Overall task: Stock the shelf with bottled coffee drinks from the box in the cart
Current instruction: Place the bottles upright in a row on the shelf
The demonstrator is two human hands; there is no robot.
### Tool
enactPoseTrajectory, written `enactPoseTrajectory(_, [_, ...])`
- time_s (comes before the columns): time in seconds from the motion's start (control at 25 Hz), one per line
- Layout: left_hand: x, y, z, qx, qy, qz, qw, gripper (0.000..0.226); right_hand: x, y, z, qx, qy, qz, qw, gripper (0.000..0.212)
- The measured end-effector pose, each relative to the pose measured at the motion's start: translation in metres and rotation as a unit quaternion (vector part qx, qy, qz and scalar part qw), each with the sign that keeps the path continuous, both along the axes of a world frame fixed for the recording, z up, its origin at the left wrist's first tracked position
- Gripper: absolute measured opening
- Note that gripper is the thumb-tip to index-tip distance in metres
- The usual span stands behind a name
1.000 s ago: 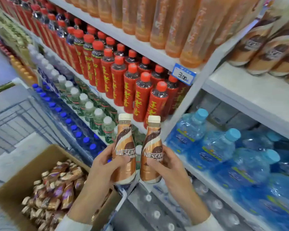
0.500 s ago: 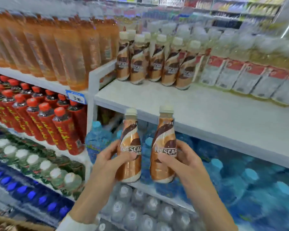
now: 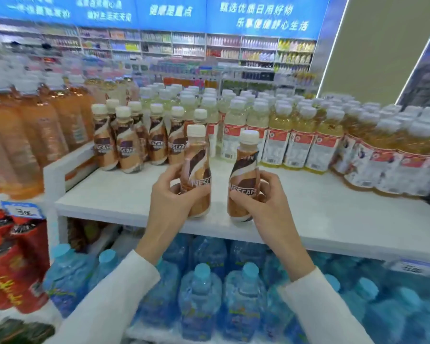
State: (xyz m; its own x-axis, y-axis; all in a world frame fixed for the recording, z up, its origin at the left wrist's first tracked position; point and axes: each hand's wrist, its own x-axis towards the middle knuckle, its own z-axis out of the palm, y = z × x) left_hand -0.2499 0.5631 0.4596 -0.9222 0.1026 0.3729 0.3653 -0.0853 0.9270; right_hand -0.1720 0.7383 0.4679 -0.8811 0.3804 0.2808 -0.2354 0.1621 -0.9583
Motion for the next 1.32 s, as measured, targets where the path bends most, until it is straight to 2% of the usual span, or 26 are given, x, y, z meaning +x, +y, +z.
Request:
enactPoseTrajectory(0.16, [-0.012,0.009,-0.004,-0.037,0.011,0.007,0.999,0.065,-0.011,0.007,-0.01,0.022,-0.01,-0.018,1.0,0.05])
enactPoseTrajectory(0.44, [-0.011,0.003,-0.016,-0.066,0.012,-0.016,0.998,0.07,-0.009,0.008,-0.021,0.043,-0.03,-0.015,0.999,0.06])
enactPoseTrajectory(0.56, [-0.005,0.004,-0.02,-0.12,0.021,0.04,0.992,0.085,-0.003,0.003,-0.026,0.071,-0.029,-0.067,0.995,0.072])
enactPoseTrajectory(0.64, [-0.003,0.006,-0.02,-0.152,0.023,0.084,0.985,0.093,-0.003,0.0,-0.027,0.079,-0.021,-0.096,0.992,0.067])
enactPoseTrajectory(0.76, [-0.004,0.005,-0.019,-0.161,0.014,0.08,0.984,0.078,-0.003,-0.001,-0.028,0.092,-0.025,-0.108,0.99,0.06])
enactPoseTrajectory(0.92, [-0.017,-0.009,-0.019,-0.119,-0.035,-0.019,0.992,0.056,-0.002,0.0,-0.03,0.092,-0.027,-0.1,0.99,0.057])
enactPoseTrajectory(1.04, [-0.021,-0.012,-0.018,-0.138,-0.036,-0.069,0.987,0.048,-0.001,-0.001,-0.029,0.091,-0.03,-0.101,0.99,0.056])
enactPoseTrajectory(1.16, [-0.015,-0.008,-0.019,-0.133,-0.03,-0.064,0.989,0.047,0.0,0.0,-0.027,0.095,-0.037,-0.097,0.99,0.056])
enactPoseTrajectory(1.32, [-0.006,0.001,-0.015,-0.131,-0.013,-0.021,0.991,0.062,-0.003,-0.003,-0.027,0.099,-0.039,-0.089,0.99,0.056])
